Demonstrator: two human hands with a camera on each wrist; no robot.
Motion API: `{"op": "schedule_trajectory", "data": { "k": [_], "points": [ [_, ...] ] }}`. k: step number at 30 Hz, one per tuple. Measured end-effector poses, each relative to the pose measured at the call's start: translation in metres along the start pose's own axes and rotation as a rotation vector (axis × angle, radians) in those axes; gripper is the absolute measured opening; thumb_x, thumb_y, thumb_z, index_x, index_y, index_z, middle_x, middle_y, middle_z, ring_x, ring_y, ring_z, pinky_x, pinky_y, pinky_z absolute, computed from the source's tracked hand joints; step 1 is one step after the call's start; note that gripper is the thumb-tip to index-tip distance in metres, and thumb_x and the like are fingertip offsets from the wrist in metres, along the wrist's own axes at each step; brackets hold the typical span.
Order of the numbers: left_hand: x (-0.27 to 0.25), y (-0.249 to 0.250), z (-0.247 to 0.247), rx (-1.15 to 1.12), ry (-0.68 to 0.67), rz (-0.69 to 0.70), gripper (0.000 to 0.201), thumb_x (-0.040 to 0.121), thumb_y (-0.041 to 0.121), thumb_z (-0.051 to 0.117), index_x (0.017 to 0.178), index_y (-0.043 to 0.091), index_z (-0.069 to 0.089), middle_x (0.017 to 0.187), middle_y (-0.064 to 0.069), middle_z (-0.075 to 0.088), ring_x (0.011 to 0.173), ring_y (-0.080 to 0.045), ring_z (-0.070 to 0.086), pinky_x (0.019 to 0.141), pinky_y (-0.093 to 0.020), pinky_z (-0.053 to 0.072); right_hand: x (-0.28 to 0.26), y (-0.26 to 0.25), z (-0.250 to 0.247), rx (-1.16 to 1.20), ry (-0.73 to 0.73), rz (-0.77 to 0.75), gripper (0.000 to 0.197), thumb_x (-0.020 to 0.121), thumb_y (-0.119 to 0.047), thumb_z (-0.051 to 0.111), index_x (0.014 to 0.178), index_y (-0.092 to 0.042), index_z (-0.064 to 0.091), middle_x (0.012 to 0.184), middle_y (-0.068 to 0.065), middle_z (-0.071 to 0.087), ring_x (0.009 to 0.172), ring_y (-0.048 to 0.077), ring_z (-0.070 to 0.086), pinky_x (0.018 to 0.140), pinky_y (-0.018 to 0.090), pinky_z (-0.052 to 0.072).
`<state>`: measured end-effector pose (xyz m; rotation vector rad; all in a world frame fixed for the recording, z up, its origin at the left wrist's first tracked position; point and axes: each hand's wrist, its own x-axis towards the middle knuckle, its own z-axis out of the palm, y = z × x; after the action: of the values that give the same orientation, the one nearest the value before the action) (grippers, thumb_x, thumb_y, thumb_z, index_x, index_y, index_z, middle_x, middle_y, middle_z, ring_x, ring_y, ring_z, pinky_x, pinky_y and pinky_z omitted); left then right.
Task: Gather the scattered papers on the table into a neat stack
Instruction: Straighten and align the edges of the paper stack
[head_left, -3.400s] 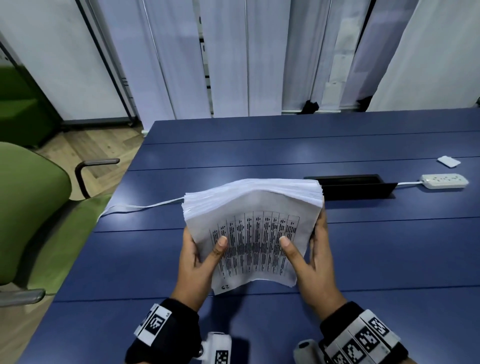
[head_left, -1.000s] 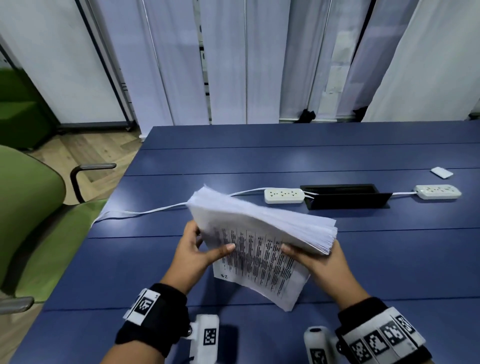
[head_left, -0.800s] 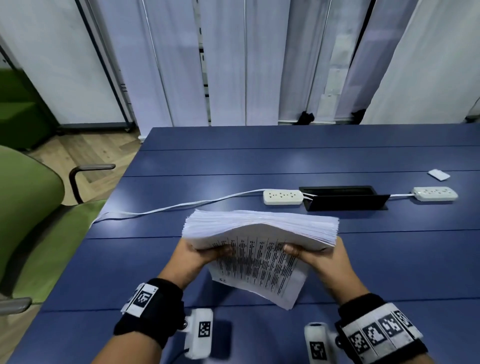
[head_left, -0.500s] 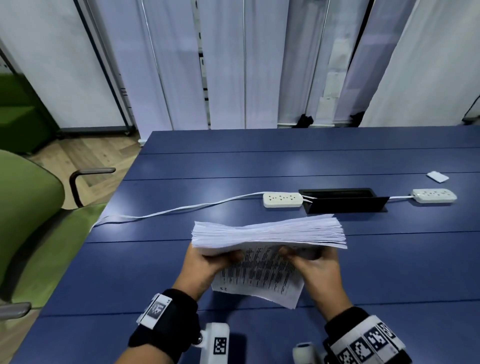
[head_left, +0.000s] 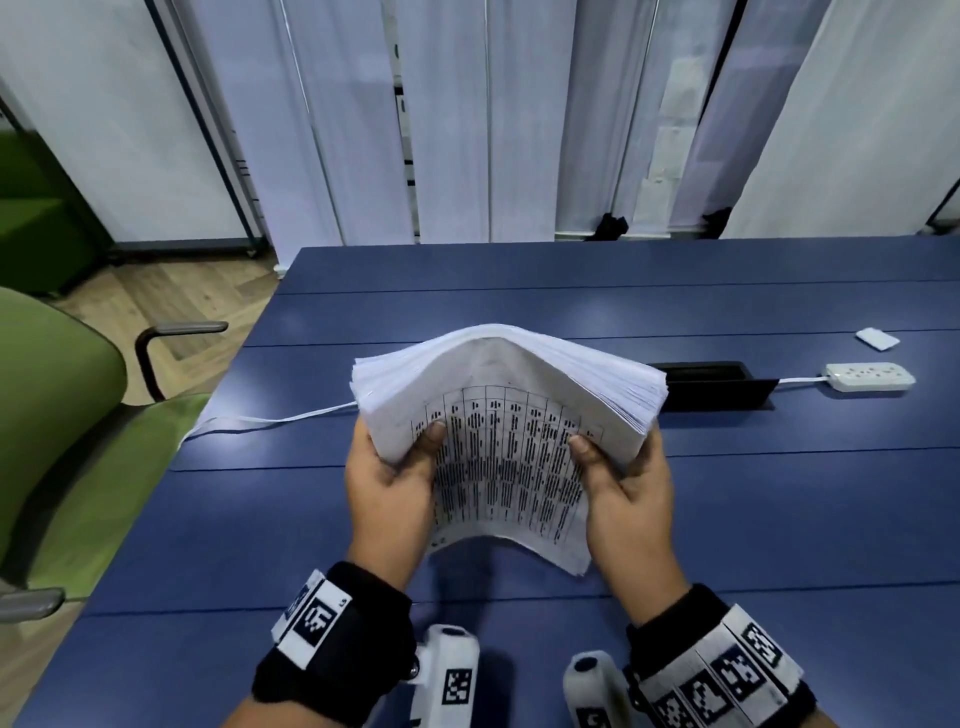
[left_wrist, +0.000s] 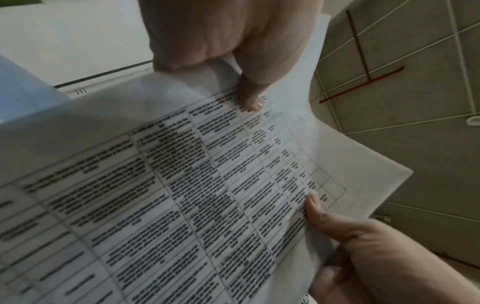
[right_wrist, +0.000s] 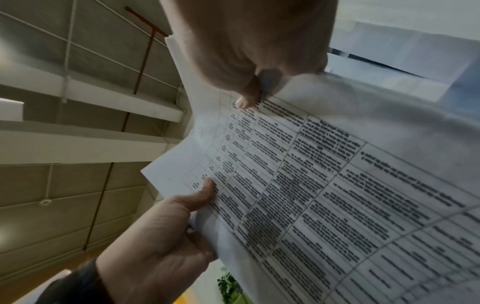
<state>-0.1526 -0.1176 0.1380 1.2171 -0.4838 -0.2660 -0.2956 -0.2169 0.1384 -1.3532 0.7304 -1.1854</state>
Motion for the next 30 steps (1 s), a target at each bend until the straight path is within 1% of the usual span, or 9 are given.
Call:
{"op": "schedule_trajectory", "data": {
  "k": [3,6,11,16,19,24,27,28,30],
  "points": [
    [-0.003,-0.001,-0.008,0.015,-0.01,-0.004,0.039,0.079,-0.007,0.069,0.113,0.008,0.058,0.093,0.009,0.075,0.089,-0.004,0.068,0.08,-0.016,0.054,-0.005,0.001,-0.005,-0.062,-0.062,0.006,0.045,0.085,-0.006,0.067,0.109,-0.038,0.048,0.099,-0.024,0.07,0.094,-0.003,0.066,0.09,0.03,0.05],
    [-0.005,-0.005,-0.019,0.035,-0.075,-0.016,0.047,0.069,0.013,0.085,0.103,0.02,0.053,0.1,0.003,0.071,0.096,-0.012,0.066,0.081,-0.019,0.053,-0.009,-0.002,-0.01,-0.132,-0.031,0.009,0.06,0.073,-0.028,0.074,0.12,-0.041,0.039,0.112,-0.015,0.065,0.106,0.001,0.062,0.097,0.034,0.05],
    [-0.007,0.001,-0.016,-0.019,-0.21,-0.035,0.071,0.064,0.038,0.084,0.123,0.016,0.049,0.117,0.003,0.069,0.109,-0.013,0.064,0.089,-0.021,0.051,-0.017,-0.006,-0.009,-0.118,-0.042,-0.1,0.083,0.082,-0.024,0.073,0.148,-0.026,0.023,0.138,-0.005,0.052,0.128,0.011,0.05,0.11,0.045,0.041],
    [-0.011,0.005,-0.014,-0.05,-0.224,-0.065,0.087,0.065,0.053,0.082,0.133,0.013,0.045,0.124,-0.003,0.066,0.116,-0.019,0.062,0.096,-0.03,0.051,-0.02,-0.001,-0.012,-0.118,-0.117,-0.094,0.093,0.078,-0.041,0.071,0.152,-0.034,0.015,0.15,-0.004,0.041,0.138,0.019,0.04,0.111,0.054,0.034],
    [-0.016,0.004,-0.012,0.004,-0.25,-0.058,0.082,0.069,0.049,0.081,0.135,0.016,0.044,0.128,-0.003,0.064,0.121,-0.02,0.06,0.098,-0.032,0.048,-0.023,0.003,-0.013,-0.156,-0.134,-0.087,0.095,0.078,-0.047,0.069,0.153,-0.033,0.012,0.155,-0.006,0.033,0.142,0.017,0.033,0.114,0.054,0.03],
    [-0.018,-0.002,-0.013,-0.022,-0.229,-0.075,0.065,0.074,0.032,0.075,0.131,0.017,0.048,0.124,-0.001,0.067,0.117,-0.018,0.062,0.091,-0.024,0.051,-0.034,0.003,-0.009,-0.248,-0.195,-0.126,0.097,0.082,-0.043,0.068,0.154,-0.032,0.005,0.157,-0.014,0.022,0.141,-0.002,0.028,0.115,0.025,0.029],
    [-0.019,-0.008,-0.017,-0.024,-0.22,-0.112,0.054,0.081,0.025,0.072,0.129,0.018,0.05,0.123,0.0,0.068,0.118,-0.017,0.061,0.096,-0.028,0.051,-0.029,0.009,-0.013,-0.266,-0.136,-0.077,0.098,0.079,-0.05,0.067,0.151,-0.042,0.002,0.158,-0.014,0.023,0.144,0.007,0.026,0.118,0.044,0.027],
    [-0.019,-0.009,-0.017,-0.022,-0.221,-0.114,0.05,0.082,0.022,0.069,0.128,0.02,0.051,0.123,0.002,0.068,0.119,-0.015,0.061,0.097,-0.027,0.051,-0.029,0.009,-0.013,-0.287,-0.126,-0.082,0.098,0.079,-0.051,0.067,0.151,-0.044,0.001,0.157,-0.016,0.022,0.144,0.005,0.025,0.118,0.042,0.026],
    [-0.02,-0.01,-0.017,-0.02,-0.226,-0.11,0.048,0.082,0.018,0.067,0.127,0.021,0.051,0.123,0.003,0.068,0.119,-0.014,0.061,0.092,-0.022,0.051,-0.033,0.006,-0.011,-0.352,-0.13,-0.167,0.1,0.082,-0.044,0.069,0.151,-0.042,-0.003,0.157,-0.024,0.015,0.144,-0.002,0.019,0.117,0.023,0.022]
  ]
}}
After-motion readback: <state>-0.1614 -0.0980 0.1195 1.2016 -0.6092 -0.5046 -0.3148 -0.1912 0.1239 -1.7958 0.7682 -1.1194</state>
